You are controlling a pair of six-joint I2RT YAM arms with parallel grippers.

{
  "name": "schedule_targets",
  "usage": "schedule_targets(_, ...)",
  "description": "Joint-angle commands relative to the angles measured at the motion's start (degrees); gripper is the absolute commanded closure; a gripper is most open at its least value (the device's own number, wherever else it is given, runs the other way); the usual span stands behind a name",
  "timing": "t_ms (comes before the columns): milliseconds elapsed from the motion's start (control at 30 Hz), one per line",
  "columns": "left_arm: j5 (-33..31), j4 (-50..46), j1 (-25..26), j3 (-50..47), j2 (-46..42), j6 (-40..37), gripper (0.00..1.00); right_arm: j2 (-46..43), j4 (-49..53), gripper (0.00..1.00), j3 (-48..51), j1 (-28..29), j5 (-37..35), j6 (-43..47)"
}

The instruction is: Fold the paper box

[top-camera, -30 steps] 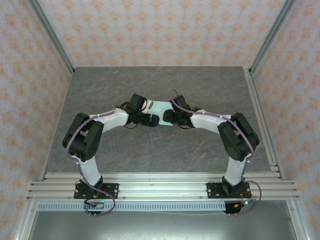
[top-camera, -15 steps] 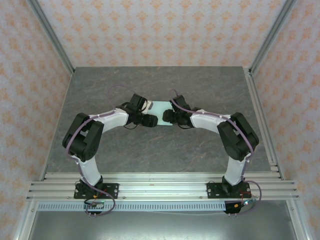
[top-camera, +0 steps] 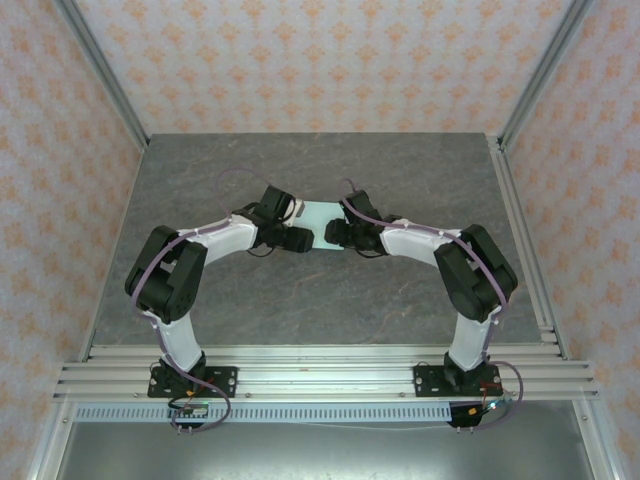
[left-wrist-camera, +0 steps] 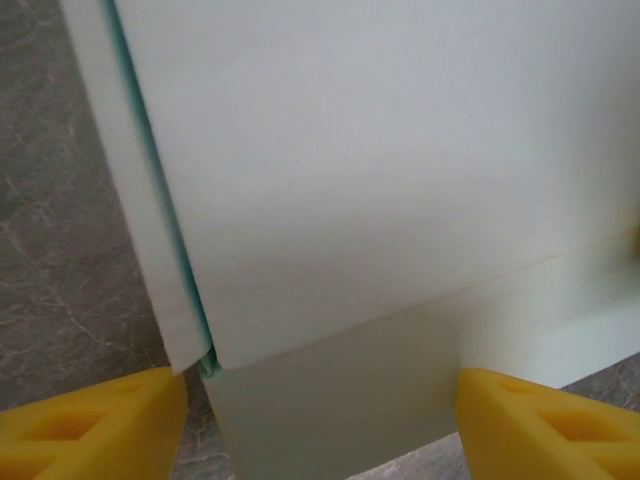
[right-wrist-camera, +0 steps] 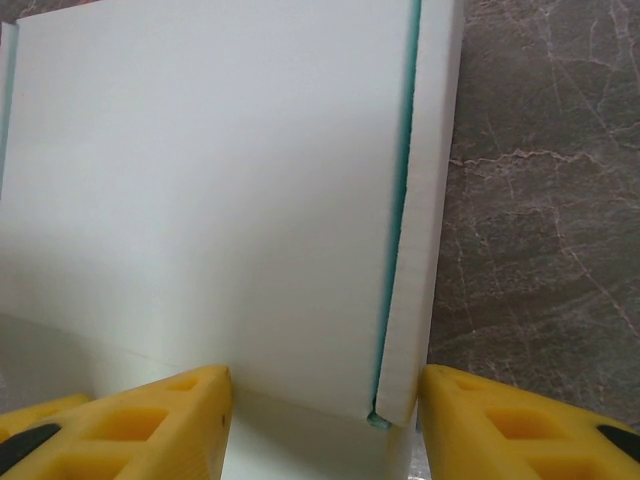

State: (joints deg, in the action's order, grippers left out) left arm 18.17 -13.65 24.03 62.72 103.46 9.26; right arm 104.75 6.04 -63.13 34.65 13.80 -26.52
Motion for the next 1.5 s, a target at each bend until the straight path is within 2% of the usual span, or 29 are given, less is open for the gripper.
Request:
schedule_targets(0,-3.01,-2.09,0.66,1.77,-0.1,-0.91,0.28,0.65,1.05,0.47,-2.01,-0.22,-0.09,-0.04)
schedule_targets(467,-3.71,-3.05,0.55,2.94,-1.15,-1.37,0.26,-2.83,4.68,0.37,-2.2,-0.27,-1.94,2.24)
schedule_targets(733,-2.53,-3.58,0.19,3.1,-1.3,-3.21,0.24,-7.38,2.66,0.41,2.74,-0.16,-0.47,1.73)
schedule_targets(967,0.2,-2.89,-3.54,3.22,-5.96,-7.17,0.07,-10.98,3.6,0.41,5.81,-0.16,-1.8,2.05)
schedule_targets(1133,-0.15,-6.21,-5.58,12.85,-2.33,-5.42,0.08,-13.21,3.69,0.44,7.79,0.42,-2.88,-3.17)
schedule_targets(1300,-0.39,-9.98,-5.58,26.75,9.37,-3.63,0.23,-14.35,5.89,0.55,7.35,4.29,-6.11,-8.22)
schedule_targets(1467,0.54,-15.16,-5.6,41.43,21.13,-2.99,0.32,-13.25,5.09,0.66,5.97,8.28,-7.42,-11.46)
